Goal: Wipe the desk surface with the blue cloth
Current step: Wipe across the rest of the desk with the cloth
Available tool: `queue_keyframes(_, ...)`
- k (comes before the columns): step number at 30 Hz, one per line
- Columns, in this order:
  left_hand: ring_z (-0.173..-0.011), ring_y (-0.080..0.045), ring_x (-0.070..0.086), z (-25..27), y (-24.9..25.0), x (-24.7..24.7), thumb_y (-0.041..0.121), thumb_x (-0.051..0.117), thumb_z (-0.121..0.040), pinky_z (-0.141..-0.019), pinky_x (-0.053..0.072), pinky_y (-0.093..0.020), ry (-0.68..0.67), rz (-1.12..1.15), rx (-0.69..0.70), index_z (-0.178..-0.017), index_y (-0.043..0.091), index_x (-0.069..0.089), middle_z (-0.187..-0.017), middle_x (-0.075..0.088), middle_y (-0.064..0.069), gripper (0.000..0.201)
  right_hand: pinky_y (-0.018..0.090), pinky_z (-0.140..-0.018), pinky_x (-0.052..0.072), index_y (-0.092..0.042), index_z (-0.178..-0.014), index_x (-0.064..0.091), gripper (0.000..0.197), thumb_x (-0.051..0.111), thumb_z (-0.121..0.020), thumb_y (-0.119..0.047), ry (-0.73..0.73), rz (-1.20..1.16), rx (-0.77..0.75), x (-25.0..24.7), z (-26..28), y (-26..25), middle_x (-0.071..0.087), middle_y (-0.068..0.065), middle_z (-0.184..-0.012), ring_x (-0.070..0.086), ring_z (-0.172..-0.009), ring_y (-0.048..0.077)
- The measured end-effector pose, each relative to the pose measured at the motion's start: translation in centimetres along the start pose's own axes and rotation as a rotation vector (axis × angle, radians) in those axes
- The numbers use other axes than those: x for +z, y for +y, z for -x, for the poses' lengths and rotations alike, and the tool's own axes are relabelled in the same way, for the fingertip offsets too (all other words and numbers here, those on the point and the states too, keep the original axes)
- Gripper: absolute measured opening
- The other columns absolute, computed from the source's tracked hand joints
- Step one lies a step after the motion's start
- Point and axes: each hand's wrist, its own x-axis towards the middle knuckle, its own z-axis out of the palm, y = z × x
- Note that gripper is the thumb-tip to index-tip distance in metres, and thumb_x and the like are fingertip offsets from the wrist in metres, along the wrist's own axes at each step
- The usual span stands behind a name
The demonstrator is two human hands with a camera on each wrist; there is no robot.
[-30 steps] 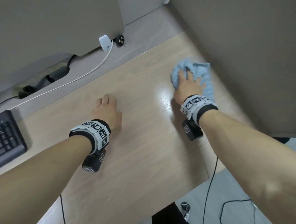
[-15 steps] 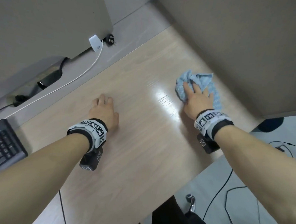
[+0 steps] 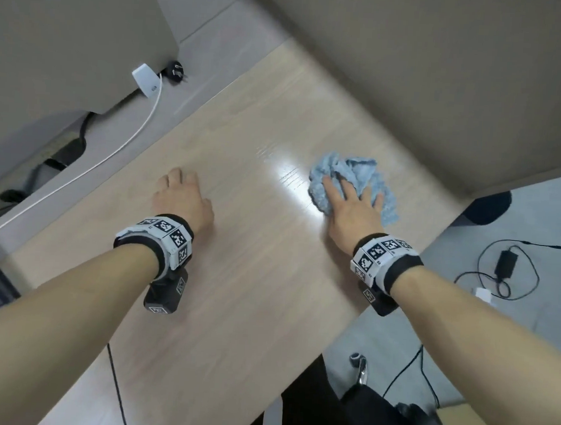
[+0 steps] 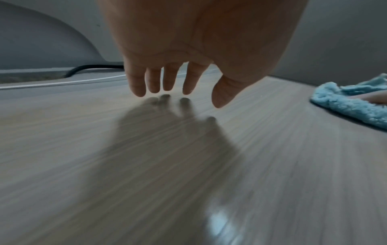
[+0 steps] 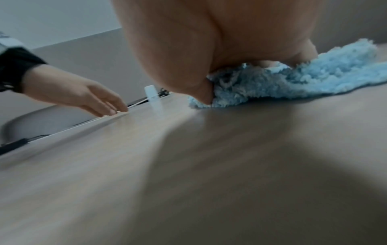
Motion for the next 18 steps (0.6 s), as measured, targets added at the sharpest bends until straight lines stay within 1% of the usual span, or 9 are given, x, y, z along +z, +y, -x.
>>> queue_keyframes(1, -0.132, -0.038, 0.033, -0.1, 0.7, 0.0, 0.030, 0.054, -0.086, -0.103, 0.039, -0.048, -0.001, 0.008, 0.033, -0.130, 0.008, 0.045, -0.146, 0.033, -0.015, 0.050, 0.068, -0.114, 0.006, -0.034, -0.156, 0.005, 0.073, 0.041, -0.094, -0.021, 0.002, -0.015, 0.048, -0.4, -0.2, 1.3, 0.017, 0.007, -0.162, 0.013, -0.145, 0.047)
queue_keyframes(3, -0.135, -0.036, 0.030, -0.3, 2.1, 0.0, 0.029, 0.054, -0.087, -0.106, 0.034, -0.047, -0.016, 0.029, 0.093, -0.134, 0.011, 0.042, -0.151, 0.029, -0.013, 0.052, 0.069, -0.114, 0.006, -0.034, -0.156, 0.006, 0.070, 0.039, -0.096, -0.021, -0.005, -0.035, 0.096, -1.4, -1.3, 3.0, 0.015, 0.007, -0.163, 0.012, -0.145, 0.047)
queue_keyframes(6, -0.141, -0.035, 0.023, -0.8, 3.8, 0.0, 0.029, 0.053, -0.088, -0.112, 0.029, -0.045, -0.040, 0.065, 0.160, -0.140, 0.017, 0.038, -0.157, 0.020, -0.012, 0.055, 0.071, -0.113, 0.005, -0.036, -0.155, 0.007, 0.076, 0.041, -0.091, -0.014, 0.000, -0.058, 0.134, -2.7, -4.1, 3.5, 0.012, 0.006, -0.163, 0.008, -0.146, 0.048)
queue_keyframes(8, -0.144, -0.035, 0.019, -1.1, 4.6, 0.2, 0.030, 0.051, -0.089, -0.114, 0.027, -0.045, -0.056, 0.056, 0.182, -0.143, 0.021, 0.035, -0.160, 0.017, -0.011, 0.057, 0.072, -0.112, 0.007, -0.037, -0.155, 0.007, 0.080, 0.044, -0.088, -0.011, 0.008, -0.062, 0.146, -3.6, -6.5, 3.2, 0.011, 0.005, -0.163, 0.007, -0.146, 0.048)
queue_keyframes(13, -0.145, -0.036, 0.014, -1.1, 5.4, 0.3, 0.028, 0.049, -0.090, -0.114, 0.029, -0.048, -0.079, 0.022, 0.176, -0.145, 0.022, 0.031, -0.161, 0.016, -0.010, 0.058, 0.073, -0.108, 0.017, -0.034, -0.154, 0.011, 0.080, 0.048, -0.087, -0.010, 0.026, -0.073, 0.057, -6.5, -12.7, 1.1, 0.013, 0.004, -0.162, 0.007, -0.145, 0.045)
queue_keyframes(16, -0.146, -0.035, 0.012, -1.0, 5.5, 0.1, 0.026, 0.048, -0.090, -0.116, 0.027, -0.046, -0.097, 0.011, 0.161, -0.148, 0.023, 0.028, -0.162, 0.013, -0.008, 0.062, 0.074, -0.108, 0.015, -0.035, -0.153, 0.015, 0.081, 0.050, -0.084, -0.010, 0.028, -0.065, -0.014, -8.1, -16.4, -1.1, 0.017, 0.003, -0.160, 0.008, -0.145, 0.043)
queue_keyframes(18, -0.146, -0.035, 0.013, -1.0, 5.6, 0.0, 0.023, 0.047, -0.088, -0.116, 0.028, -0.045, -0.098, 0.008, 0.153, -0.148, 0.023, 0.028, -0.162, 0.013, -0.007, 0.063, 0.074, -0.108, 0.012, -0.036, -0.152, 0.017, 0.082, 0.051, -0.082, -0.009, 0.032, -0.049, -0.046, -8.5, -18.2, -2.8, 0.019, 0.002, -0.160, 0.008, -0.145, 0.042)
